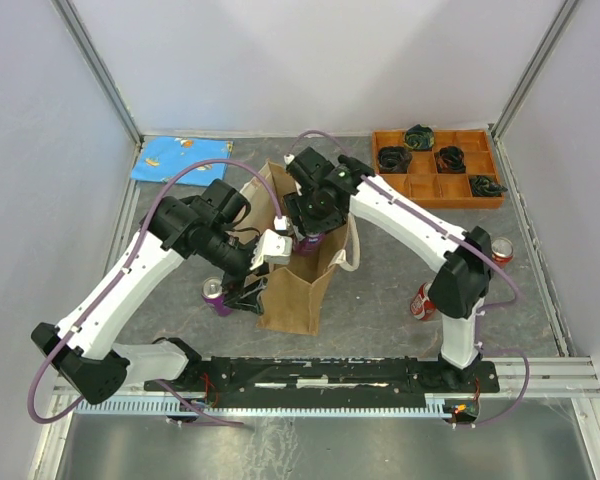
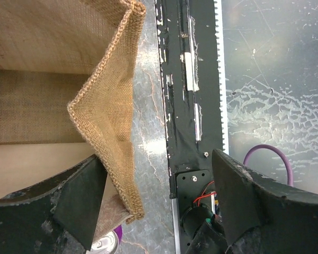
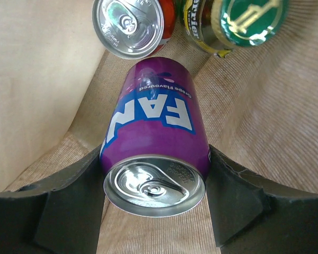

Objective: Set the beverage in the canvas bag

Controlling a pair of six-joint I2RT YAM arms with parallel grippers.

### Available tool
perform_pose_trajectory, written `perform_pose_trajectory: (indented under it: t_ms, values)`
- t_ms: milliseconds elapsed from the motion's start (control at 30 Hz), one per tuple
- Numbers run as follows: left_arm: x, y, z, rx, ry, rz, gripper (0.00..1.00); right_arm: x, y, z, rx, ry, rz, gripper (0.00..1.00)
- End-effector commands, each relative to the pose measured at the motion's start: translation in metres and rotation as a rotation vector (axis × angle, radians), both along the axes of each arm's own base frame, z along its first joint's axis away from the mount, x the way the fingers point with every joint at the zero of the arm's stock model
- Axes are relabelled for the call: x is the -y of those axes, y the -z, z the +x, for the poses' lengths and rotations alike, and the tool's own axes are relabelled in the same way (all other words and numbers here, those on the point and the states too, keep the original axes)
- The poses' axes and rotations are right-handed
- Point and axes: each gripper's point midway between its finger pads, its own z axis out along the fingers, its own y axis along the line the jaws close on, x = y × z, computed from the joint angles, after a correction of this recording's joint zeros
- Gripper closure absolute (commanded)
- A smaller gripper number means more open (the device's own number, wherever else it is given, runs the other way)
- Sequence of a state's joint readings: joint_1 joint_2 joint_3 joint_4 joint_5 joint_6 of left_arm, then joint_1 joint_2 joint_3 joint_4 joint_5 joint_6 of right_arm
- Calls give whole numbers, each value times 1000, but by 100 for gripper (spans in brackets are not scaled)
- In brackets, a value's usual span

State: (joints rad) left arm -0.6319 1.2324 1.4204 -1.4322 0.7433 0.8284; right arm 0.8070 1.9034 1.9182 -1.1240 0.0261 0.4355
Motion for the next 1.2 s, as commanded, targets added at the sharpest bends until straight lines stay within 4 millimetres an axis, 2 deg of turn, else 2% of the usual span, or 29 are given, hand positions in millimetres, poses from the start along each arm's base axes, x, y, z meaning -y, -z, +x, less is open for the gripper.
perform_pose_trajectory:
  t_ms: [0,667,933,1000,1100,1167]
  values:
    - [9,-3,6,49,32,-52,15,-15,1,19,88,-2,29,100]
    - [13,0,12,72,32,-70,14,-10,77,47,122,46,-130,100]
    - [12,2,9,70,34,-67,15,-6,106,43,81,55,-172,100]
    - [12,2,9,70,32,-67,14,-5,106,42,76,56,-175,84]
    - [13,1,12,81,23,-74,10,-3,103,40,76,57,-178,50]
    - [15,0,16,98,7,-83,7,-3,99,41,83,58,-175,35]
